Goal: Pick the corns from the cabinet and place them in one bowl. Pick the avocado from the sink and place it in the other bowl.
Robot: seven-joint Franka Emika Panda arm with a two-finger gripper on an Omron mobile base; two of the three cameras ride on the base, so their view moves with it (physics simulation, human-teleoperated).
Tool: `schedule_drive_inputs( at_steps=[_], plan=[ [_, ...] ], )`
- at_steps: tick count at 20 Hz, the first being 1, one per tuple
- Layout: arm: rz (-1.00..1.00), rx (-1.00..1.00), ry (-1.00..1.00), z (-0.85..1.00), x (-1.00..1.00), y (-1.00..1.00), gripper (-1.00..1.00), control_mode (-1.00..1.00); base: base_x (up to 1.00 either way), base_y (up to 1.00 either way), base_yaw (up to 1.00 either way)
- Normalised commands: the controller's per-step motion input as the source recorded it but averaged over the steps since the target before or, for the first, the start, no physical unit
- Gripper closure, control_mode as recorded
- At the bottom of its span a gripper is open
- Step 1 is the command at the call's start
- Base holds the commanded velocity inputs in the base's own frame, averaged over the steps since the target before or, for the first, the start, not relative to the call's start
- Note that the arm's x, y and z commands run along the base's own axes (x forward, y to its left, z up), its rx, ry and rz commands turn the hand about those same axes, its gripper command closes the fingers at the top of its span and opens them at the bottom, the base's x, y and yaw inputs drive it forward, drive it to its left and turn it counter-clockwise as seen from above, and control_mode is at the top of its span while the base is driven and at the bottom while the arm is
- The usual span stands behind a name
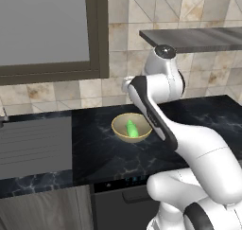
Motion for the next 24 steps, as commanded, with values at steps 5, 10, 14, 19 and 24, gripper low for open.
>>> schedule_drive_inputs(
  at_steps=[5,10,14,19,24],
  plan=[
    [0.04,0.00,0.06,-0.50,0.09,0.00,1.00,-1.00,0.00,0.00,0.00],
    [0.01,0.00,0.13,-0.54,0.14,-0.02,1.00,-1.00,0.00,0.00,0.00],
    [0.00,-0.02,0.08,-0.34,0.03,-0.05,1.00,-1.00,0.00,0.00,0.00],
    [0.00,-0.05,0.10,-0.34,0.01,-0.04,1.00,-1.00,0.00,0.00,0.00],
    [0.00,-0.05,0.02,-0.29,0.13,-0.04,1.00,-1.00,0.00,0.00,0.00]
  ],
)
